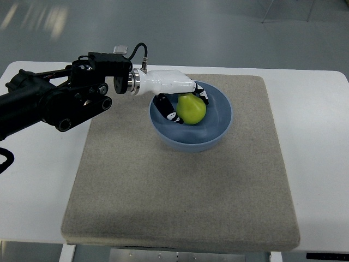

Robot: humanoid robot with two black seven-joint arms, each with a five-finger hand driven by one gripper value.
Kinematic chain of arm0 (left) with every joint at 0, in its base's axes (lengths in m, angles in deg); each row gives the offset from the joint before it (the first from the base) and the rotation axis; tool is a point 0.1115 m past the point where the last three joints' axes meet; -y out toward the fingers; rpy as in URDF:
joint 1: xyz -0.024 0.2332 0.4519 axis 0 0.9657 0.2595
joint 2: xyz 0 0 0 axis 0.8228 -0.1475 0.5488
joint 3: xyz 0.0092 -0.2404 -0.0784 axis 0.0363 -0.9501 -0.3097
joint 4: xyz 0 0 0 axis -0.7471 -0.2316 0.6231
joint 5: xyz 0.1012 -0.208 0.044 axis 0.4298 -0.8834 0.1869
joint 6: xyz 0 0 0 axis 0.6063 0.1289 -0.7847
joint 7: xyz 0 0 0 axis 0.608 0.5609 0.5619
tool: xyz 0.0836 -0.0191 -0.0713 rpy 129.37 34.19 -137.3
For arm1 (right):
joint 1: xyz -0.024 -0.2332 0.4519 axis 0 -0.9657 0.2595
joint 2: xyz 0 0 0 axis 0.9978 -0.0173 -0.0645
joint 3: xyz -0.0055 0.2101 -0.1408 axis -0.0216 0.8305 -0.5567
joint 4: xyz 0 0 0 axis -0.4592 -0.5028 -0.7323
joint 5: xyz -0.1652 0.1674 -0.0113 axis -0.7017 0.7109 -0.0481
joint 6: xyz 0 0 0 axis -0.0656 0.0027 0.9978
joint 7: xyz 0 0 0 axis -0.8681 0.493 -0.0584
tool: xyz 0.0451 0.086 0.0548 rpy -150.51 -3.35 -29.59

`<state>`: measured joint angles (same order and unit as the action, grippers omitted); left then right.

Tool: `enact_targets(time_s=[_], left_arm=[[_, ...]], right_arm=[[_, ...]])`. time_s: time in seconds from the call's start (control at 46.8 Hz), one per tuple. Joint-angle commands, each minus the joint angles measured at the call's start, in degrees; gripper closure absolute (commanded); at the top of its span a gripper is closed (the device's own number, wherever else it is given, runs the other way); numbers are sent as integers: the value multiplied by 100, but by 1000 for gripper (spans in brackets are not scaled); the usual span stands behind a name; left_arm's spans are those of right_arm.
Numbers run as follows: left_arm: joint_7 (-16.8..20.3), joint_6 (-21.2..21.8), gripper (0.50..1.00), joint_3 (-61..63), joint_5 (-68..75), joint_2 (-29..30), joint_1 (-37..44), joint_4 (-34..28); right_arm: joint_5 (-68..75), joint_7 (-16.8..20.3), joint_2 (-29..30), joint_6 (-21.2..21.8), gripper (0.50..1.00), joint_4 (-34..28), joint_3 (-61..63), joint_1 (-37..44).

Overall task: Place pear in bowl with left hand
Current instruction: 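Open the left hand's fingers to release the pear in the bowl, then withdraw the left hand up and away from the bowl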

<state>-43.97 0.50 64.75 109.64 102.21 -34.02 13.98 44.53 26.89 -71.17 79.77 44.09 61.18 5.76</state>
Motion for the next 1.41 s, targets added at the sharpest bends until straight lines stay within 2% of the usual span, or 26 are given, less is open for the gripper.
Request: enact_targets(time_s=[0.0,0.128,0.192,0.256,0.342,0.448,0.512,0.641,0.705,0.897,1.089,1.388], left_arm=[[3,156,919,-7,166,-5,10,28],[3,165,913,-7,175,-13,27,46],[3,165,847,-7,175,-31,98,54],[3,165,825,-7,175,-40,133,46],[3,165,763,-7,175,-31,168,46],[12,165,712,-7,140,-40,212,28],[20,165,637,-16,87,-40,221,28],[20,174,609,-16,87,-40,247,28],[29,174,542,-16,78,-40,256,37],[29,165,508,-24,69,-22,335,46],[20,191,508,-226,60,-31,274,54],[20,182,508,-1175,25,101,72,-16]], right_arm=[[0,0,0,0,576,2,0,0],[0,0,0,0,576,2,0,0],[0,0,0,0,576,2,0,0],[0,0,0,0,574,2,0,0],[0,0,0,0,574,2,0,0],[0,0,0,0,576,-7,0,0],[0,0,0,0,576,2,0,0],[0,0,0,0,576,2,0,0],[0,0,0,0,574,-7,0,0],[0,0,0,0,574,2,0,0],[0,0,0,0,576,2,0,0],[0,0,0,0,574,2,0,0]])
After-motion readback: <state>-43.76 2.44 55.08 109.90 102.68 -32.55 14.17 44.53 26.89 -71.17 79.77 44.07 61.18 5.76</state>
